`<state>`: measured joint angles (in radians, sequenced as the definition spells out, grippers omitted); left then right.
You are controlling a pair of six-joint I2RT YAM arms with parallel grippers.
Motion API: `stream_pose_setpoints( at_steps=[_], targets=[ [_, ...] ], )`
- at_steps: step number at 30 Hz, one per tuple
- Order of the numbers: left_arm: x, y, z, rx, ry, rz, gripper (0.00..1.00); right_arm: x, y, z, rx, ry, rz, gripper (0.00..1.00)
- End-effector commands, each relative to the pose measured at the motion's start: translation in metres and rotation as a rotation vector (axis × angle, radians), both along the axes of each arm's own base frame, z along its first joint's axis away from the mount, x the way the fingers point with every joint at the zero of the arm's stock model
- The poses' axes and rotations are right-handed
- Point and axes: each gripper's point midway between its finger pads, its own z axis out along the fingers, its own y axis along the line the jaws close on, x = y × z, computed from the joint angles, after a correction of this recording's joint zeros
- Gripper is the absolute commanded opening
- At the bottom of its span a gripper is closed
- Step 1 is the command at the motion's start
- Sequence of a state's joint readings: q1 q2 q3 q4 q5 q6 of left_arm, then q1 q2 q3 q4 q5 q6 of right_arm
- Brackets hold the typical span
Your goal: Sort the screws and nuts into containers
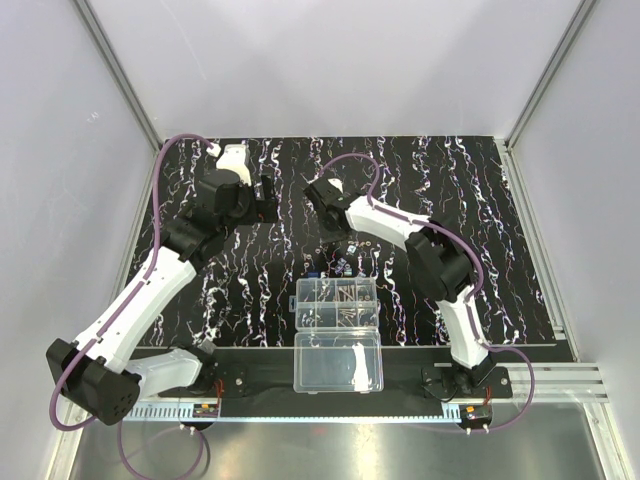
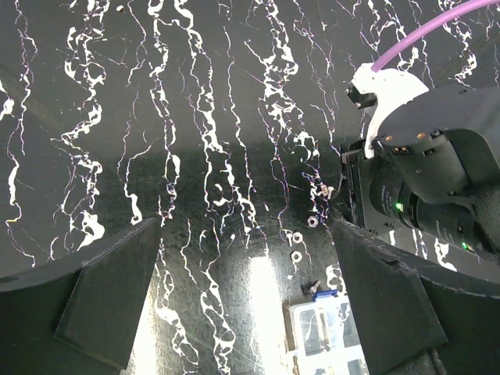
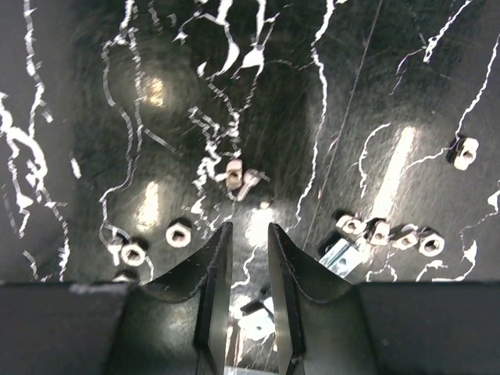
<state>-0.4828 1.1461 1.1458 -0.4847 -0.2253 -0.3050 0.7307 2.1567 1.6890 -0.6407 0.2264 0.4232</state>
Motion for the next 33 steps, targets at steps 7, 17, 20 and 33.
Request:
stream_pose_setpoints(
  at_steps=[7, 17, 20, 33],
  targets=[
    [0.004, 0.005, 0.024, 0.003, -0.069, 0.024, 0.99, 0.024, 0.0, 0.003, 0.014, -0.042, -0.06, 0.31],
    [0.006, 0.007, 0.021, 0.015, -0.064, 0.032, 0.99, 0.031, 0.006, -0.003, 0.024, -0.039, -0.057, 0.31],
    [0.006, 0.006, 0.02, 0.018, -0.063, 0.03, 0.99, 0.032, 0.004, -0.006, 0.017, -0.031, -0.062, 0.31],
    [0.005, 0.008, 0.023, 0.019, -0.07, 0.037, 0.99, 0.027, -0.008, -0.024, -0.035, -0.01, -0.065, 0.17]
  ],
)
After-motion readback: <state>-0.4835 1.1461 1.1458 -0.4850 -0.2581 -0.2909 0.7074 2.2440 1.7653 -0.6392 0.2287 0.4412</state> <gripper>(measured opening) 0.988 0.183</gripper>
